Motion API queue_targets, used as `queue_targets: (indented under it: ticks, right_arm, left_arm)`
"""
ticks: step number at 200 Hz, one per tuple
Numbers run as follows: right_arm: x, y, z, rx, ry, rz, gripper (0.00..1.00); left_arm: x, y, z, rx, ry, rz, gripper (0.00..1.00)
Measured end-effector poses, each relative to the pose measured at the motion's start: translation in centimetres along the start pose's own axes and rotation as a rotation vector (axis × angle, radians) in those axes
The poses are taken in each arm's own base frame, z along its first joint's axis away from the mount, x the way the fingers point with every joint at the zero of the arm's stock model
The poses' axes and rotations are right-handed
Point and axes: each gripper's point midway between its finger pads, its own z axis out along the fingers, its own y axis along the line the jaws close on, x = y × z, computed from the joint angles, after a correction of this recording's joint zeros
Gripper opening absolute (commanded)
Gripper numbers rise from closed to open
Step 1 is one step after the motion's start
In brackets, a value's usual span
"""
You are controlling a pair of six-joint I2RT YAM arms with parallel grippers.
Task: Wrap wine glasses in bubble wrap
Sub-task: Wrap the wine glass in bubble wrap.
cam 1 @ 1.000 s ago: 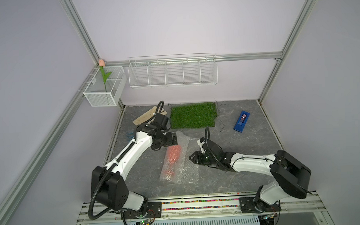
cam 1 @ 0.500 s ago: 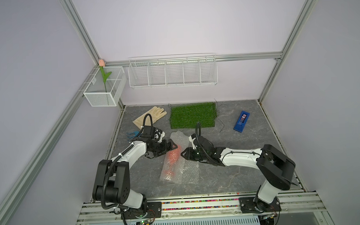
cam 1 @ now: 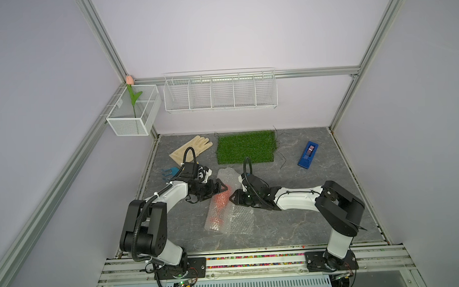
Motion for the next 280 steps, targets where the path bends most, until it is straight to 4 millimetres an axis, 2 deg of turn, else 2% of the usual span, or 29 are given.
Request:
queue_targets:
  ticks: [52, 90, 113, 139, 165, 200, 233, 264, 280]
  right_arm:
    - [0.2, -0.9, 0.4, 0.022, 0.010, 0.003, 0.34]
    - [0.3, -1.2, 0.4, 0.033, 0.016, 0.000, 0.34]
    - [0.3, -1.4, 0.4, 0.041, 0.018, 0.003, 0.34]
    - [0.3, -2.1, 0.2, 0.059, 0.017, 0.007, 0.34]
    - [0.5, -3.1, -1.1, 0.090, 0.012, 0.007, 0.34]
    - [0.2, -3.4, -3.8, 0.101, -0.021, -0.002, 0.35]
    - [0.1, -5.0, -5.9, 0.144, -0.046, 0.008, 0.37]
    - [0.1, -7.0, -6.5, 0.180, -0.049, 0.037, 0.38]
    - [0.0, -7.5, -6.6, 0.187, -0.048, 0.051, 0.40]
  left_arm:
    - [0.8, -0.3, 0.7, -0.006, 0.027, 0.019, 1.00]
    - [1.5, -0.6, 1.4, -0.021, 0.056, 0.037, 0.94]
    - [1.7, -0.9, 1.7, -0.047, 0.063, 0.060, 0.86]
    - [1.8, -1.0, 1.9, -0.095, 0.065, 0.081, 0.83]
    - [1.8, -1.2, 2.0, -0.181, 0.062, 0.110, 0.80]
    - [1.8, -1.7, 1.9, -0.323, 0.047, 0.148, 0.77]
    - [1.7, -2.3, 2.1, -0.461, 0.031, 0.167, 0.74]
    - [1.6, -2.7, 3.2, -0.602, 0.042, 0.176, 0.73]
    - [1.4, -3.2, 3.7, -0.665, 0.032, 0.179, 0.68]
